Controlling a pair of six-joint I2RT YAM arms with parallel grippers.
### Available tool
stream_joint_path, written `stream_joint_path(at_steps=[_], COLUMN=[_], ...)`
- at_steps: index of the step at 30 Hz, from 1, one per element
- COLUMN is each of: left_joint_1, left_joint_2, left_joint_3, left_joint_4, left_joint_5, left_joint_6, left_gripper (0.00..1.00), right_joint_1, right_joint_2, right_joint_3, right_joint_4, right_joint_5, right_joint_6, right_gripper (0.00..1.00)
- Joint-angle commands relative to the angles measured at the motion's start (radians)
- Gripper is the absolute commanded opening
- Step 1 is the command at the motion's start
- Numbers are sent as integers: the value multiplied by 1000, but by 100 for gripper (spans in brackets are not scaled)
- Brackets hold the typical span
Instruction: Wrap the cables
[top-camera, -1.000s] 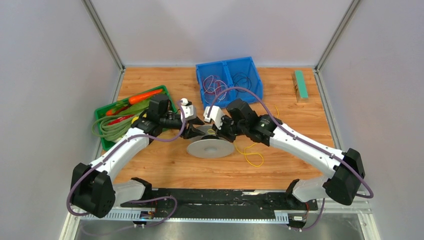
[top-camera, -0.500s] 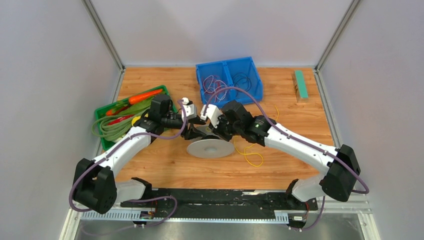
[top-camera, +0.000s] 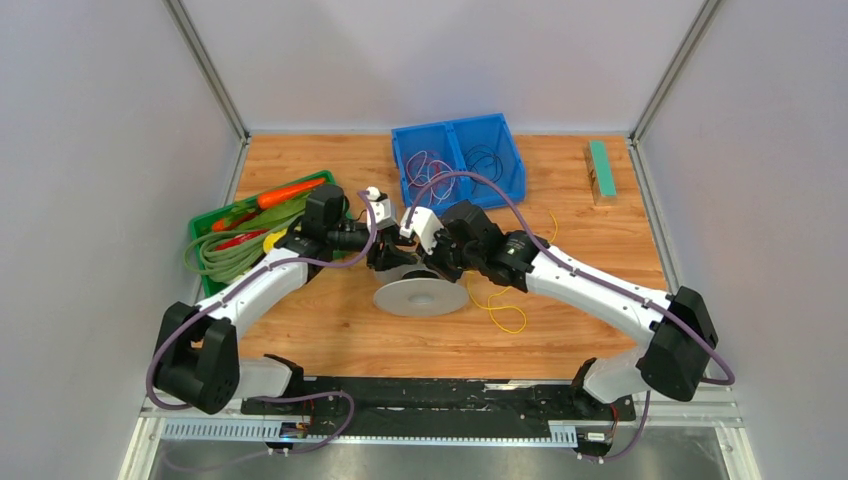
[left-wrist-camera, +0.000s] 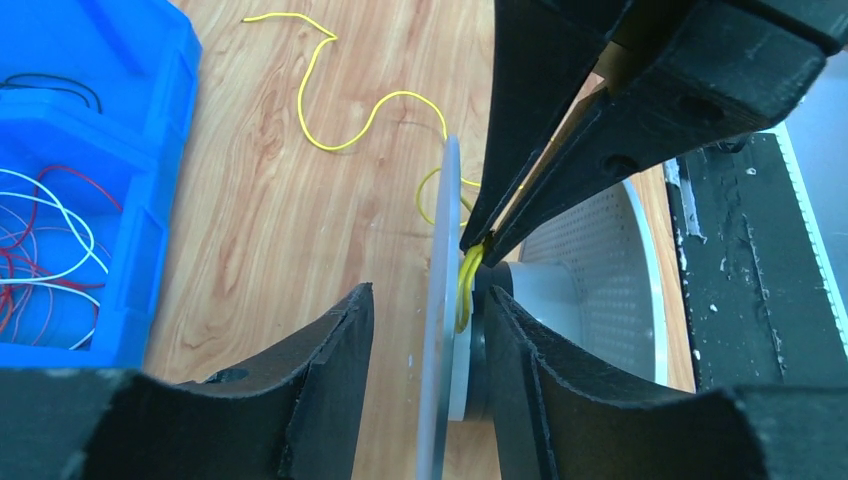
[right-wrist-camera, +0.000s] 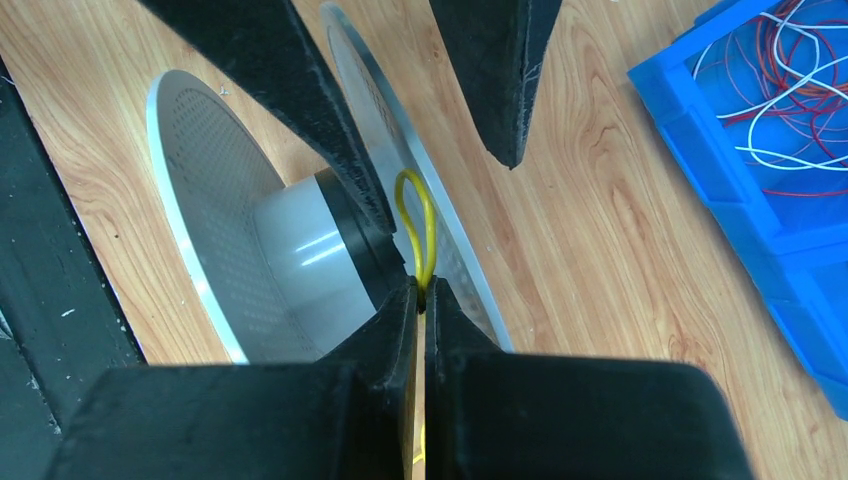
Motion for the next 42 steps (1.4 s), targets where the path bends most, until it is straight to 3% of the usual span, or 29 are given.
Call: stream_joint_path(at_steps=[1,7,13,20,26,29,33,34,38,41,42], left_joint_1=[0,2,2,-3,-3,-5,-6,-6,-5,-5,-3], left_joint_2=[17,34,46,46,43,40,37,32,11,-6,-12], left_joint_3=[-9,-9,-2,-5,-2,5,17,18,21,30,36], left_joint_4=[70,70,75,90,27,1,-63,-65,-33,-14,-16], left_joint_5=[30,36,39,38,25,19,31,24,-22,-21,-21], left_joint_6=[-29,-26,-32,-53,8,46,66,62,-15,-59,-75], left_gripper=[51,49,41,42,35,27,1,0,0,0,0], right_joint_1=[5,5,7,5,5,4,4,2,-7,-16,-21], right_joint_2=[4,10,19,36,39,42,38,35,13,-5,-16], right_joint_3=[25,29,37,46,57,60,59,57,36,14,6], right_joint_4=[62,68,74,76,79,79,74,70,61,45,35], right_joint_5=[13,19,22,42,62,64,70,77,85,80,76], right_joint_6=[21,29,30,56,72,84,87,85,76,75,69], right_gripper=[0,0,0,0,0,0,0,0,11,27,27])
